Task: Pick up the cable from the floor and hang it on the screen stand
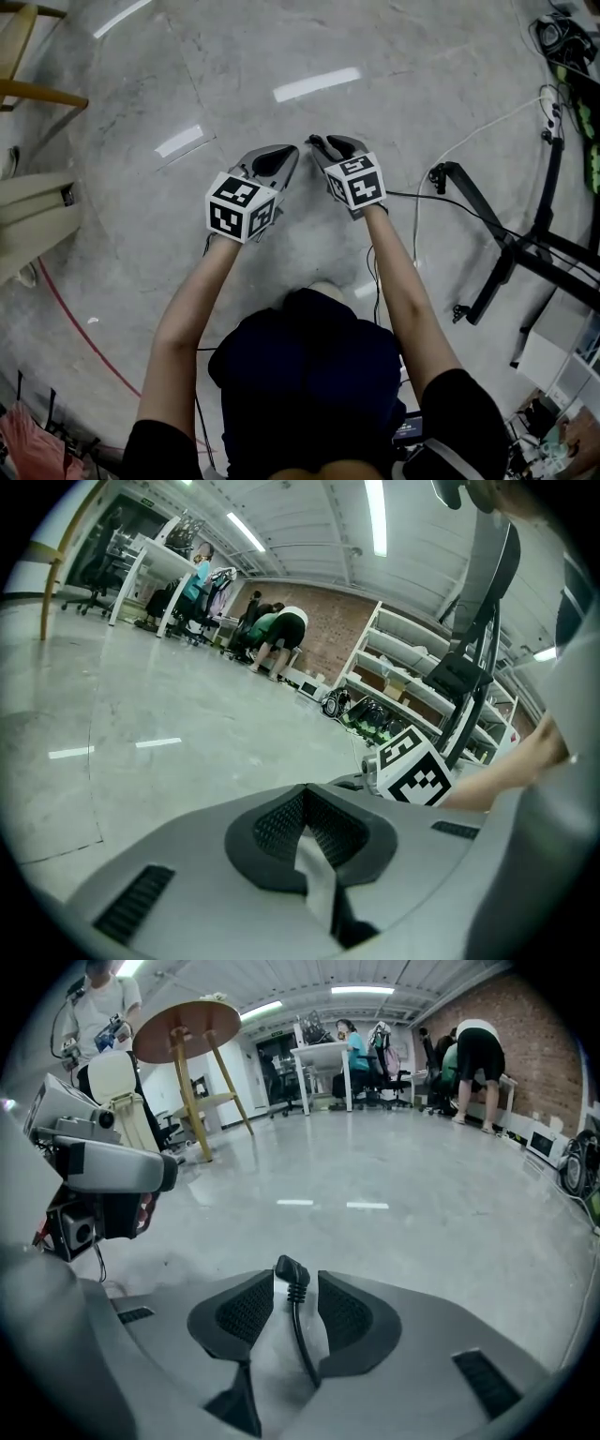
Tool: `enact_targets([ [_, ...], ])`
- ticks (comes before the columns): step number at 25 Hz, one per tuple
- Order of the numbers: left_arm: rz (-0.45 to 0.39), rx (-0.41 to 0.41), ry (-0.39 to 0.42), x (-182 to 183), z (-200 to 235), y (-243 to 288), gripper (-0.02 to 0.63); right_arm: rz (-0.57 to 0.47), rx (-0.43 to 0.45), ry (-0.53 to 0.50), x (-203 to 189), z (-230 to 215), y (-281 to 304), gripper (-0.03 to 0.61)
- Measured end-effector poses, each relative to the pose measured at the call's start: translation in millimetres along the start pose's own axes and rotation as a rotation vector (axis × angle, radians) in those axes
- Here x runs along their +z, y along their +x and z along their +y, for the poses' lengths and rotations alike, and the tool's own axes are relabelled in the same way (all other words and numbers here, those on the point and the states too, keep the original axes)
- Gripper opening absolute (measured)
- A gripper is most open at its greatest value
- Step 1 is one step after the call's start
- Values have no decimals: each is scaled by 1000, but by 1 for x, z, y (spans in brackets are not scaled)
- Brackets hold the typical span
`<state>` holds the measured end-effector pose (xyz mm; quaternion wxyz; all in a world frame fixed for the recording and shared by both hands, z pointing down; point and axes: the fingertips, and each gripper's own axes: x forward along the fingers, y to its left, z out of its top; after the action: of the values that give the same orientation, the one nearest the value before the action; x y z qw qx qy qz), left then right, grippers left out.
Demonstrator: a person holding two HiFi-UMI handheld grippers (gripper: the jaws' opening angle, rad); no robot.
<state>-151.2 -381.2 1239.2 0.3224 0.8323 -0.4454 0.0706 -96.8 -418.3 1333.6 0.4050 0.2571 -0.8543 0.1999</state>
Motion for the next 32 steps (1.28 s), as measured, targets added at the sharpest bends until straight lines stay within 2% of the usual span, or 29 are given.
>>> enact_targets([
  [7,-3,-5,11,-6,1,4,6,47,1,-52,-4,0,21,153],
  [13,-13,1,5,-6,-1,6,6,71,-6,-100,-5,-2,22,117],
  [19,-18,5,5,-2,0,6,6,54,-41,-74,-2,-7,16,101],
  [25,-33,4,-5,9,-7,-1,6,0,-56,-54,27,-5,-12,100],
  [32,-44,11,-23,45,-35,-37,6,-62,-77,-21,71,17,-74,100],
])
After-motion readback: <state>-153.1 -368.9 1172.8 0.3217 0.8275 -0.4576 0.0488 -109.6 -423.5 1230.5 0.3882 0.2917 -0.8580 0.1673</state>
